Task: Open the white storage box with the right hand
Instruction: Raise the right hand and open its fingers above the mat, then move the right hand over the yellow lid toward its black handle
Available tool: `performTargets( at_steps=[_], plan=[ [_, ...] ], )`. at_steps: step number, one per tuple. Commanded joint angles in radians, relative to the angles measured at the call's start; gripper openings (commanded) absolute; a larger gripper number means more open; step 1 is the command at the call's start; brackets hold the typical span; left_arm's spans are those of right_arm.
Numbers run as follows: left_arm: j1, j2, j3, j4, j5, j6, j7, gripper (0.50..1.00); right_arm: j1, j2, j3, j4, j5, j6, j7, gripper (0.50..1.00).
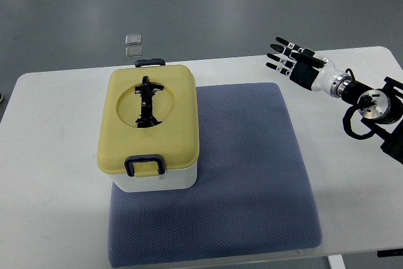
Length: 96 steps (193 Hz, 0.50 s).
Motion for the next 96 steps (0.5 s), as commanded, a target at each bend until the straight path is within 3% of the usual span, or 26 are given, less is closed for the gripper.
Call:
performTargets(
  at_steps=[1, 35, 96],
  plan=[
    [0.000, 0.000, 0.000, 0.000, 0.000, 0.000, 0.000, 1.000, 0.019, 0.007, -0.002, 0.000, -0.003, -0.001, 0.000, 0.932],
    [0.000, 0.000, -0.001, 0.000, 0.000, 0.000, 0.000, 1.000, 0.063, 0.016, -0.002, 0.002, -0.139, 0.006, 0.006, 0.932],
    [0.000, 0.000, -0.001, 0.000, 0.000, 0.000, 0.000, 1.000, 0.232, 0.014, -0.003, 0.077, -0.894, 0.006, 0.243, 0.930]
  ],
)
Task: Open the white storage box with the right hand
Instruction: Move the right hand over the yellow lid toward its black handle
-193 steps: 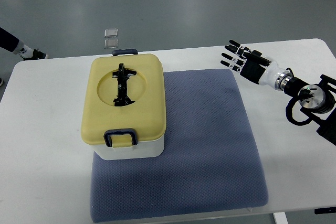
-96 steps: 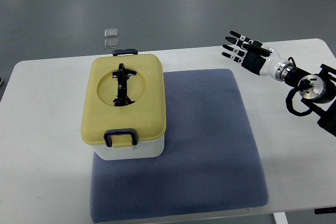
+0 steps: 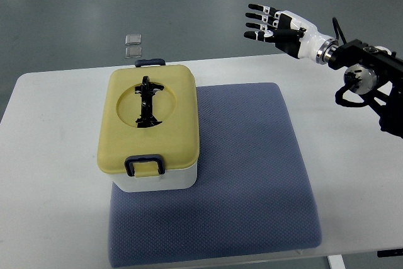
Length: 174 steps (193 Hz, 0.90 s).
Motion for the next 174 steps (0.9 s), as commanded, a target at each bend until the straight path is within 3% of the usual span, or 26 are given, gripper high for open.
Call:
performTargets(
  at_steps=[1, 63, 115, 174],
  plan=[
    [0.000, 0.000, 0.000, 0.000, 0.000, 0.000, 0.000, 1.000, 0.061, -0.007, -0.004, 0.041, -0.272, 0.001, 0.067, 0.930],
    [0.000, 0.000, 0.000, 0.000, 0.000, 0.000, 0.000, 1.000, 0.225, -0.011, -0.018, 0.174, -0.904, 0.005, 0.216, 0.930],
    [0.000, 0.000, 0.000, 0.000, 0.000, 0.000, 0.000, 1.000, 0.406, 0.024, -0.187, 0.265, -1.056, 0.006, 0.233, 0.926],
    [0.000, 0.000, 0.000, 0.000, 0.000, 0.000, 0.000, 1.000, 0.563, 0.122, -0.383, 0.272, -1.070, 0.006, 0.235, 0.926]
  ],
)
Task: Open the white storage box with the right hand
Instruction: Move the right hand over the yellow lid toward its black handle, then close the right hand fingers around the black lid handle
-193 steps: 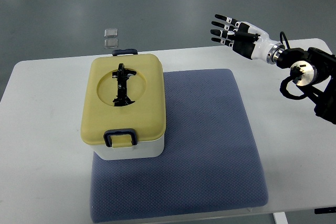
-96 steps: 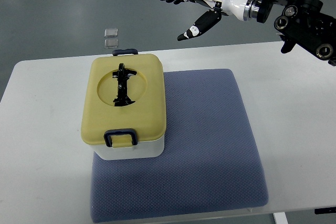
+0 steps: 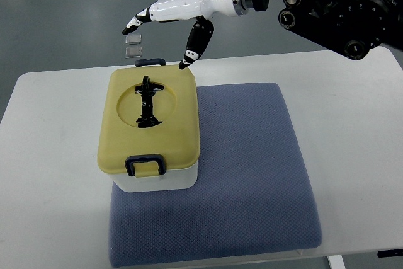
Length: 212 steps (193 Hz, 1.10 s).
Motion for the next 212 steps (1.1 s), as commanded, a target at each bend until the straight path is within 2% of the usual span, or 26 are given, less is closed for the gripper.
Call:
performTargets(
  at_steps=[1, 48, 97, 165, 212],
  plan=[
    [0.000, 0.000, 0.000, 0.000, 0.000, 0.000, 0.000, 1.000, 0.046, 0.038, -0.048, 0.004, -0.012, 0.000, 0.000, 0.926],
    [0.000, 0.000, 0.000, 0.000, 0.000, 0.000, 0.000, 1.000, 0.119, 0.131, -0.167, 0.024, -0.044, 0.000, 0.006, 0.926],
    [0.000, 0.000, 0.000, 0.000, 0.000, 0.000, 0.000, 1.000, 0.102, 0.174, -0.217, 0.023, -0.105, -0.018, 0.005, 0.926],
    [0.000, 0.000, 0.000, 0.000, 0.000, 0.000, 0.000, 1.000, 0.089, 0.177, -0.220, 0.015, -0.118, -0.040, 0.005, 0.919],
    [0.000, 0.000, 0.000, 0.000, 0.000, 0.000, 0.000, 1.000, 0.075, 0.179, -0.231, 0.000, -0.148, -0.094, 0.002, 0.901]
  ],
)
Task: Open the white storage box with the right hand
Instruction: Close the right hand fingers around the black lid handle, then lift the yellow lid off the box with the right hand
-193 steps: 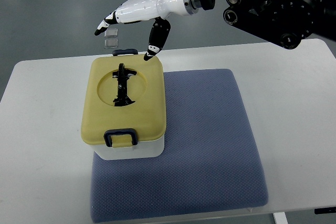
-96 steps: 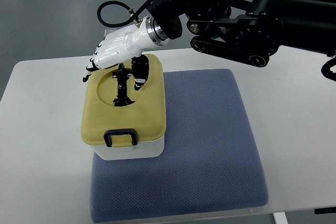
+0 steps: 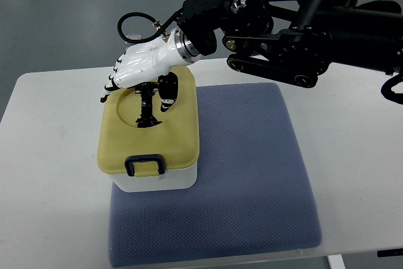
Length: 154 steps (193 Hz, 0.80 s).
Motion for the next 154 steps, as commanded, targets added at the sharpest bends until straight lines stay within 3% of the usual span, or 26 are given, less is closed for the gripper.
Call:
performTargets(
  at_steps=[1, 27, 52, 119, 145, 154],
  plan=[
    [0.000, 0.000, 0.000, 0.000, 0.000, 0.000, 0.000, 1.000, -0.006, 0.001, -0.005, -0.012, -0.015, -0.027, -0.001, 0.901],
    [0.000, 0.000, 0.000, 0.000, 0.000, 0.000, 0.000, 1.000, -0.006, 0.001, -0.005, -0.013, -0.016, -0.034, -0.001, 0.897],
    [0.000, 0.000, 0.000, 0.000, 0.000, 0.000, 0.000, 1.000, -0.006, 0.000, -0.009, -0.013, -0.018, -0.034, -0.001, 0.860],
    [0.000, 0.000, 0.000, 0.000, 0.000, 0.000, 0.000, 1.000, -0.007, 0.001, -0.023, -0.019, -0.024, -0.040, -0.004, 0.652],
    [0.000, 0.000, 0.000, 0.000, 0.000, 0.000, 0.000, 1.000, -0.007, 0.001, -0.023, -0.019, -0.024, -0.047, -0.004, 0.609],
    [0.000, 0.000, 0.000, 0.000, 0.000, 0.000, 0.000, 1.000, -0.007, 0.001, -0.023, -0.019, -0.024, -0.047, -0.004, 0.570]
  ],
)
